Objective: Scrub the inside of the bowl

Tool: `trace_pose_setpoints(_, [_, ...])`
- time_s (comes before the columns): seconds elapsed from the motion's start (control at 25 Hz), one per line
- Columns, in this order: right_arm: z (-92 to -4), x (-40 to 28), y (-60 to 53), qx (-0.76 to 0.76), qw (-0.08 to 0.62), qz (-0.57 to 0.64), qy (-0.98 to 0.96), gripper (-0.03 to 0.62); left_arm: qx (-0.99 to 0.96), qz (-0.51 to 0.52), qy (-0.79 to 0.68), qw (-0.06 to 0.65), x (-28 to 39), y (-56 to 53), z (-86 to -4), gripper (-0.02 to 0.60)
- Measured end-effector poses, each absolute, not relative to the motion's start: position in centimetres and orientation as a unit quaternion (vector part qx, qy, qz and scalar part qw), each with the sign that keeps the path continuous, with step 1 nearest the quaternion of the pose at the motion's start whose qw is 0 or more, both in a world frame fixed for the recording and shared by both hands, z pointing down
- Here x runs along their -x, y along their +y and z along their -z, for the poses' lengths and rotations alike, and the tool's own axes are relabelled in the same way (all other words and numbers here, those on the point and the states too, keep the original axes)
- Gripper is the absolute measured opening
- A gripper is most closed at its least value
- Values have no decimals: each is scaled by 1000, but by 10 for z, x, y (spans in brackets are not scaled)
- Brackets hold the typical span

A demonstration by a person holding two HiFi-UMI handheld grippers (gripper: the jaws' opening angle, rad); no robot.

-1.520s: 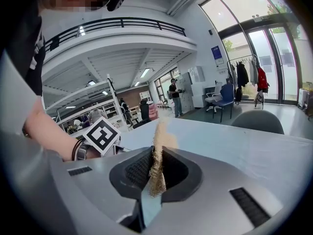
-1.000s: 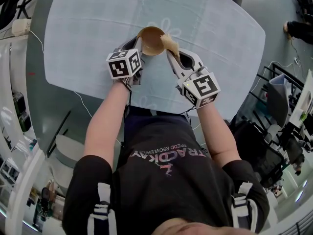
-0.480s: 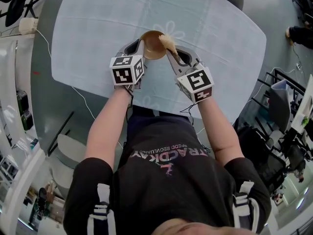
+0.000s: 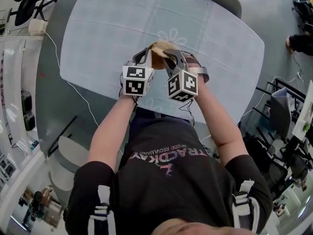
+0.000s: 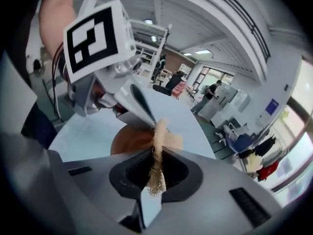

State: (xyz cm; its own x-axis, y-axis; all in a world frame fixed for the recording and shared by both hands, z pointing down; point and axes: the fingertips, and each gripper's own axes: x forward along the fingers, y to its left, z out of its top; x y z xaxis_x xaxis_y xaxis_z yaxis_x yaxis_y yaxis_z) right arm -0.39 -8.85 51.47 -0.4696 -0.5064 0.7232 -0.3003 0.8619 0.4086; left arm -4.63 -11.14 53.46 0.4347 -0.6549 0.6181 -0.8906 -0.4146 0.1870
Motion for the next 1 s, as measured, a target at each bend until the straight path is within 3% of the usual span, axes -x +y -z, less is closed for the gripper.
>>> trace_pose_setpoints(0.28, [-527,3,-89,-203,531,202,-797,32,-826,-287,-462,150,38,-101,-516,29])
trace_pose_setpoints(1.0, [-552,-12,-64,-228,557,54,-797,32,-814,-225,-503,184,50,-98,-496,38])
